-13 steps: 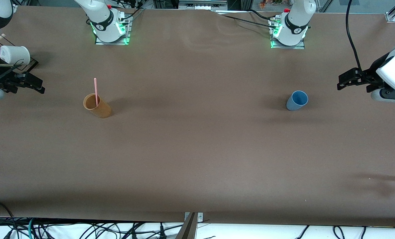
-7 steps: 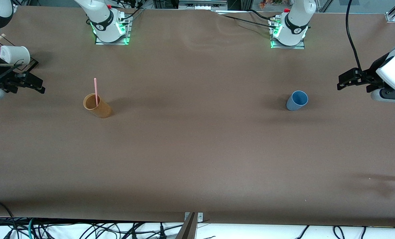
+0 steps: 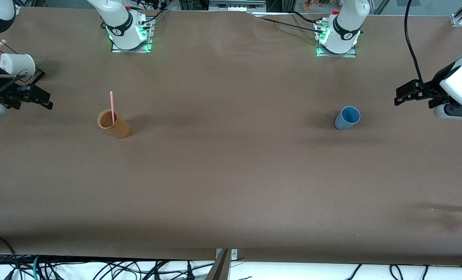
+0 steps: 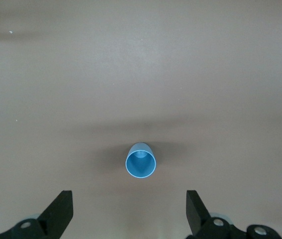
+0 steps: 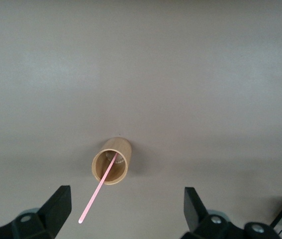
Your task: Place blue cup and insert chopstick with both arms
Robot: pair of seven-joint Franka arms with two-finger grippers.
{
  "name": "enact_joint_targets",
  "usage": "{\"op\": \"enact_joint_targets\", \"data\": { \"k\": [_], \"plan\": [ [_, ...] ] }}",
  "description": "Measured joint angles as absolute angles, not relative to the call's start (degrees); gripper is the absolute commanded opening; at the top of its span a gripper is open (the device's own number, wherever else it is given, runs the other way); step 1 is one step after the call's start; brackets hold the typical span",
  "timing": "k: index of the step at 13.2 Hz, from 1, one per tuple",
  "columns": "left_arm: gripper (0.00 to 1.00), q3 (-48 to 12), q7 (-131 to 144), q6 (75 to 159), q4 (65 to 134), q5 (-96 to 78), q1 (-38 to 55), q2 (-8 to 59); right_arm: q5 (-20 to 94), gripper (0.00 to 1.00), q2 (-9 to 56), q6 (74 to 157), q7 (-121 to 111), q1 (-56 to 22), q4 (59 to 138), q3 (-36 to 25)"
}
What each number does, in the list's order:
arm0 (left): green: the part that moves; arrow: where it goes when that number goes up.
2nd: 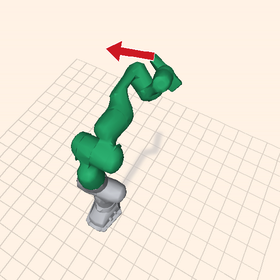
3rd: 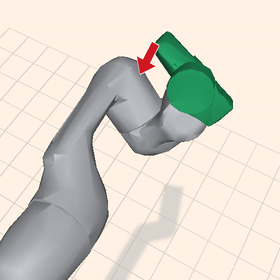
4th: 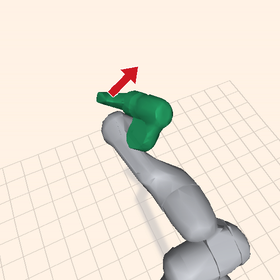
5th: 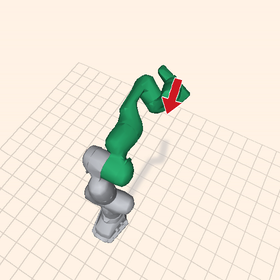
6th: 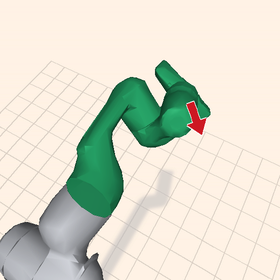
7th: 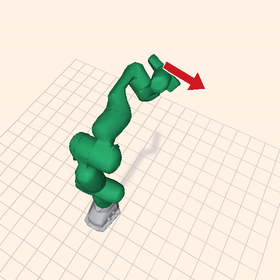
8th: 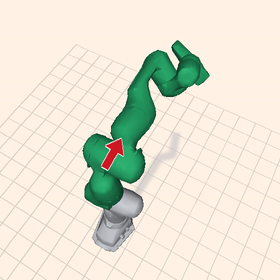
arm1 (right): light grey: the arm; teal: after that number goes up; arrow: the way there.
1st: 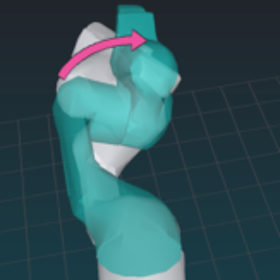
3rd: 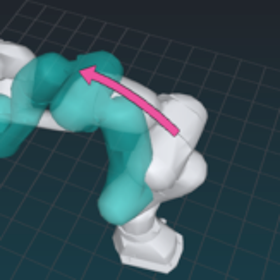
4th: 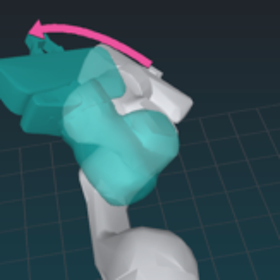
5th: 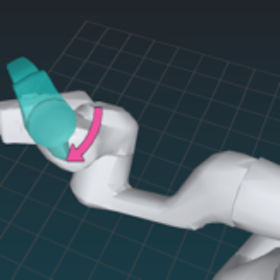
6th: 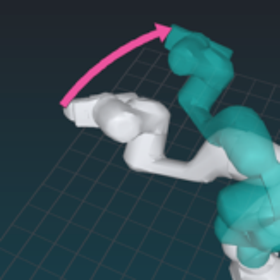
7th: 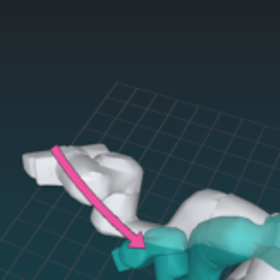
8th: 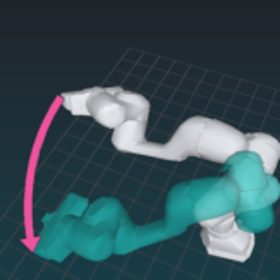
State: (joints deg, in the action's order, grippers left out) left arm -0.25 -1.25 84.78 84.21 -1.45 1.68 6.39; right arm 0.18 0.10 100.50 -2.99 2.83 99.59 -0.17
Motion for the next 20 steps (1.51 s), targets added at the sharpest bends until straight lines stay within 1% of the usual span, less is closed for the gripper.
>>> {"op": "enact_joint_targets", "data": {
  "k": [16,20],
  "plan": [
    [1.0,-0.2,-1.2,84.8,84.2,-1.5,1.6,7.2,0.2,1.0,0.1,100.5,-3.0,2.8,99.6,-0.2],
    [1.0,0.0,-1.2,84.7,84.3,-1.5,0.7,8.4,0.2,1.0,0.1,100.4,-3.0,2.8,99.6,-0.2]
  ]
}}
